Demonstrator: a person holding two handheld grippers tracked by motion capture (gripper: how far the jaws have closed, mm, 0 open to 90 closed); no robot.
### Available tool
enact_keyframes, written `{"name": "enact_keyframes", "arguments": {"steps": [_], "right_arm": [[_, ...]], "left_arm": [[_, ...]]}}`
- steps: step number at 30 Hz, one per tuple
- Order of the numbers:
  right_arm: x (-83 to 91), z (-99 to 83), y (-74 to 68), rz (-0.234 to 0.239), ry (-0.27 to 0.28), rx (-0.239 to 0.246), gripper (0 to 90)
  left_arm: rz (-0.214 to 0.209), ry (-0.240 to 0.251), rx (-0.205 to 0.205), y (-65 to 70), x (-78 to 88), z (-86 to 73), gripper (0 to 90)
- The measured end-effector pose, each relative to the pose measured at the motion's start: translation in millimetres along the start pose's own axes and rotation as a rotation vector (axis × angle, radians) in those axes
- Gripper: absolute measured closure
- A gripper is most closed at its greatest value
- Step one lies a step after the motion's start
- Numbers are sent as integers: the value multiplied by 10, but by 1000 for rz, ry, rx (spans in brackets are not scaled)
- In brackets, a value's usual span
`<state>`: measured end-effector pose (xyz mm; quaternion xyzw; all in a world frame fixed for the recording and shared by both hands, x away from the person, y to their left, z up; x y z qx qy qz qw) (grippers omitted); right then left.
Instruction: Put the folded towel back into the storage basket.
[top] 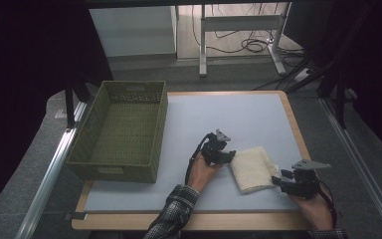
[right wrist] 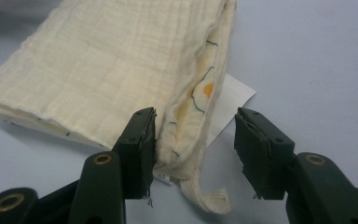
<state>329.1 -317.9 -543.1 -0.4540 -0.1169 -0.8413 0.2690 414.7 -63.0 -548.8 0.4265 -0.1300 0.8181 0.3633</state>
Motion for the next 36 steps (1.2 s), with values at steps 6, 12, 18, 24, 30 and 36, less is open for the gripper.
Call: {"name": "enact_keyframes", "arguments": {"steps": [6,12,18,24,30,36], "right_arm": [[-37,-14,-1,24,-3,-22,504],[-44,-11,-68,60,-14,-31,719],[-53,-9,-68,100,-20,-59,800],[-44,0,-79,111,-29,-52,819],[17,12,-85,143,-13,-58,823],[90,85,-100,150,8,-49,822]], "left_arm": [[-22,-24,2,-31,-64,-58,503],[-65,-13,11,-34,-81,-95,537],[-142,-18,2,11,-84,-111,757],[-125,-10,-24,45,-74,-106,851],[-106,15,-39,27,-13,-60,860],[-82,22,-50,-20,103,-15,859]]}}
Point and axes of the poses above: each handheld gripper's, and its own axes: x roughly backward along the jaws, z roughly out of its top, y roughly to its right, the point moved 4 cm from there along -x, roughly forward along the jaws, and after that the axes turned 12 degrees about -y, right-handed, at the moved point
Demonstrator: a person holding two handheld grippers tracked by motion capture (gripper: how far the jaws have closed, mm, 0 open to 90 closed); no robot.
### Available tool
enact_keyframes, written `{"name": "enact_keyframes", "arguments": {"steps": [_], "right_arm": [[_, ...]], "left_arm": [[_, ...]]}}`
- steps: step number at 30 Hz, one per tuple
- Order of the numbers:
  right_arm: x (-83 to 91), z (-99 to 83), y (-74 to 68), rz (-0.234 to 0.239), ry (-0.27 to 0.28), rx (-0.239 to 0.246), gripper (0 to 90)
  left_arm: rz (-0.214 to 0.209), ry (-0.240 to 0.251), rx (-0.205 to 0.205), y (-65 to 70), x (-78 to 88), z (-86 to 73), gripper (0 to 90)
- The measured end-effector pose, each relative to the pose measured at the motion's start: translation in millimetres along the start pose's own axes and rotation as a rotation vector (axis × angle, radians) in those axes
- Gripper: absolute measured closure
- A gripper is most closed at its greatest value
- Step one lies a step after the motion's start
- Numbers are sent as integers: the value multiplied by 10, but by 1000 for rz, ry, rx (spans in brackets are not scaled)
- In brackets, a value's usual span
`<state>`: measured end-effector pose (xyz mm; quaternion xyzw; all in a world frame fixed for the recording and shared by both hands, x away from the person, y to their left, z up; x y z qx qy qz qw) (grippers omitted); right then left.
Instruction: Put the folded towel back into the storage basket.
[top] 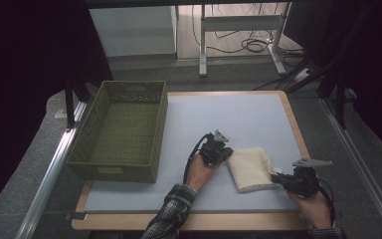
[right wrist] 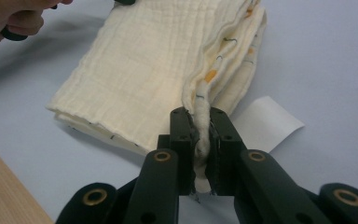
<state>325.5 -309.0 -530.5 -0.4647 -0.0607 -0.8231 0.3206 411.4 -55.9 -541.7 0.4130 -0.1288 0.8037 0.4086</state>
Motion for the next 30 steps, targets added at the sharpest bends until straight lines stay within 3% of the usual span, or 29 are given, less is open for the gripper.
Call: {"name": "enact_keyframes", "arguments": {"steps": [16,30], "right_arm": [[74,280,-189,32,49,52,821],[29,573,-413,66,71,92,821]], "left_arm": [[54,-2,-18,-96,377,63,856],[106,-4,-1,-248,706,40,855]]}}
Point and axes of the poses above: each handheld gripper's, and its own axes: x roughly backward along the jaws, z roughly out of its top, y roughly to its right, the point moved 4 cm from there along -x, roughly forward along the jaws, and after that the axes turned 12 degrees about -y, right-handed, at the moved point
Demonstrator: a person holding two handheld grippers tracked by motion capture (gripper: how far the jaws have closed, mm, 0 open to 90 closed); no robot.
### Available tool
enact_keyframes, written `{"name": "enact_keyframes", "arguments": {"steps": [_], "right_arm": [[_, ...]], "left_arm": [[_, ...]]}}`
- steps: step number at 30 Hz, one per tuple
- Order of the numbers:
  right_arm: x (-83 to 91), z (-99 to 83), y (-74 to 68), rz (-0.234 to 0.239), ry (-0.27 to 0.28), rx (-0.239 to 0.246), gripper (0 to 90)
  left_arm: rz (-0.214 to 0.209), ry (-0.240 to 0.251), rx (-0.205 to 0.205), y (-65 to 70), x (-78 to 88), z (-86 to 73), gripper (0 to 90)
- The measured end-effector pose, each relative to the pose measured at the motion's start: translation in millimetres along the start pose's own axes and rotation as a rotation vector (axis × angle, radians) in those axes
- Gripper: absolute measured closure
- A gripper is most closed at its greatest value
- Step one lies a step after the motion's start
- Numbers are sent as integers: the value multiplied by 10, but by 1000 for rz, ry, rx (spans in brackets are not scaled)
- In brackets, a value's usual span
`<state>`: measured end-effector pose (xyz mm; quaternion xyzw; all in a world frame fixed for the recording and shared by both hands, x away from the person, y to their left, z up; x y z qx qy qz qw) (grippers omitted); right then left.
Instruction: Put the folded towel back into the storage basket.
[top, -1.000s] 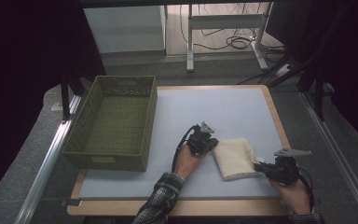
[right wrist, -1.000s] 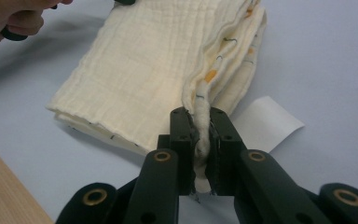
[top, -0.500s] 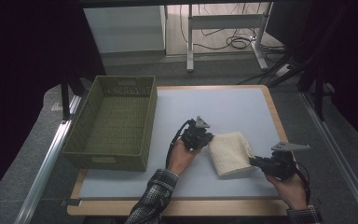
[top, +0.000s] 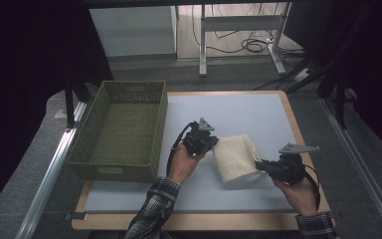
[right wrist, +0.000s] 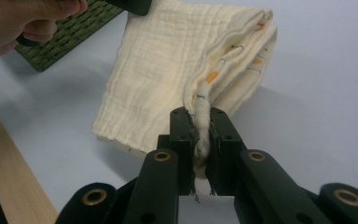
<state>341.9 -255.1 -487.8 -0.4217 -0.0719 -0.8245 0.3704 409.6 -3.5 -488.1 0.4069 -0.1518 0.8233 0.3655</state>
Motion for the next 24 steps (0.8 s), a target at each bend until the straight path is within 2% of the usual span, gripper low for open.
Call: {"name": "enact_keyframes", "arguments": {"steps": [13,18,24], "right_arm": [[-50,280,-119,30,19,21,821],[-65,367,-156,46,26,21,821],[-80,543,-230,67,41,33,821]], "left_arm": [[33,-1,14,-190,302,12,855],[52,-7,6,-253,403,22,854],[79,-7,15,-371,573,15,853]]}}
Point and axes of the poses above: each handheld gripper's, and its own axes: x roughly backward along the jaws, z roughly out of its top, y roughly to its right, the point moved 4 cm from there along -x, roughly forward along the jaws, and after that the axes turned 12 degrees about -y, right-handed, at the moved point
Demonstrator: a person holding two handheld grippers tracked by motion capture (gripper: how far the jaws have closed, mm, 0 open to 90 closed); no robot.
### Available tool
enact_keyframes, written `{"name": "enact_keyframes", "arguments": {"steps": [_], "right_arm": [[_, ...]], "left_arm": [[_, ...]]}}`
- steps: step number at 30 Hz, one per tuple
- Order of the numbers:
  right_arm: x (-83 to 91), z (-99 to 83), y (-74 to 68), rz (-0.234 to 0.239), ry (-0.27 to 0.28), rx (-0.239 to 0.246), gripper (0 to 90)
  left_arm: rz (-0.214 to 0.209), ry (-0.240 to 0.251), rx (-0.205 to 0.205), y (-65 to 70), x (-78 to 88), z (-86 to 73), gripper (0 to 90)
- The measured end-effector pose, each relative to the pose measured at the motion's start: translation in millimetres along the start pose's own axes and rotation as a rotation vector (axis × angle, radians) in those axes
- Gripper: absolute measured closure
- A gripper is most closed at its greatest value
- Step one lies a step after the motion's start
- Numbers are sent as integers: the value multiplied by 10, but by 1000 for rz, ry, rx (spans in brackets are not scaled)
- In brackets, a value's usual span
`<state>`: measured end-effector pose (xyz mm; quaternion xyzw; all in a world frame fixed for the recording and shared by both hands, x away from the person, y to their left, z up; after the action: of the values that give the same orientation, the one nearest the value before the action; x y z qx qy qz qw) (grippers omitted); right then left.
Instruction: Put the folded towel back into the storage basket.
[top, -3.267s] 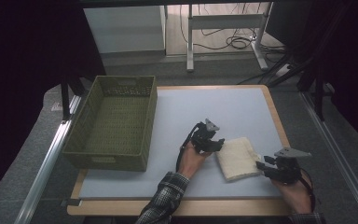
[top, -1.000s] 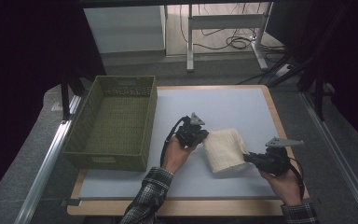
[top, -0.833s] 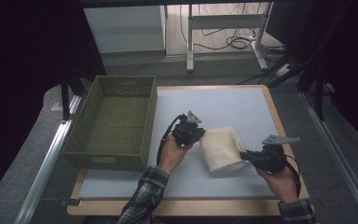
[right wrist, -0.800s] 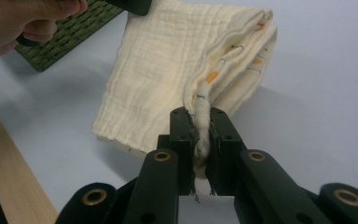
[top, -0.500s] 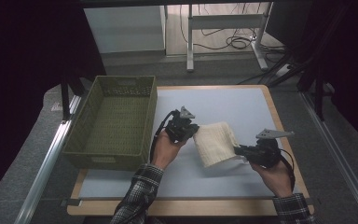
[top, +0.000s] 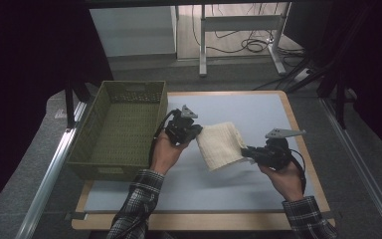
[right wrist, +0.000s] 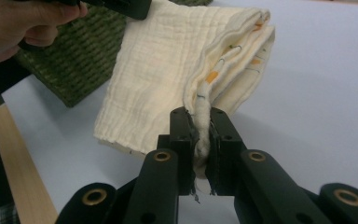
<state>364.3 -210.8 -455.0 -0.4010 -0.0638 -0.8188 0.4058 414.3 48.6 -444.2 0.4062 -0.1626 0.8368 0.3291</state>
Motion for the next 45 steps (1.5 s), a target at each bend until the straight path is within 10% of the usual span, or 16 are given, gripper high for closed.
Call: {"name": "enact_keyframes", "arguments": {"steps": [45], "right_arm": [[-689,1185,-669,100,46,87,820]], "left_arm": [[188,65,132,-1030,1127,-410,856]]}}
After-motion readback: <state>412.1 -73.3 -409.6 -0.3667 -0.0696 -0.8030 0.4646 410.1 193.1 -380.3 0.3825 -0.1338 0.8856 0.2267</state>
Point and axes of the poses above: each handheld gripper's, and its own axes: x roughly backward along the jaws, z roughly out of its top, y roughly to its right, the point moved 4 cm from there along -x, roughly forward along the jaws, and after that the axes turned 12 degrees about -y, right-handed, at the moved point
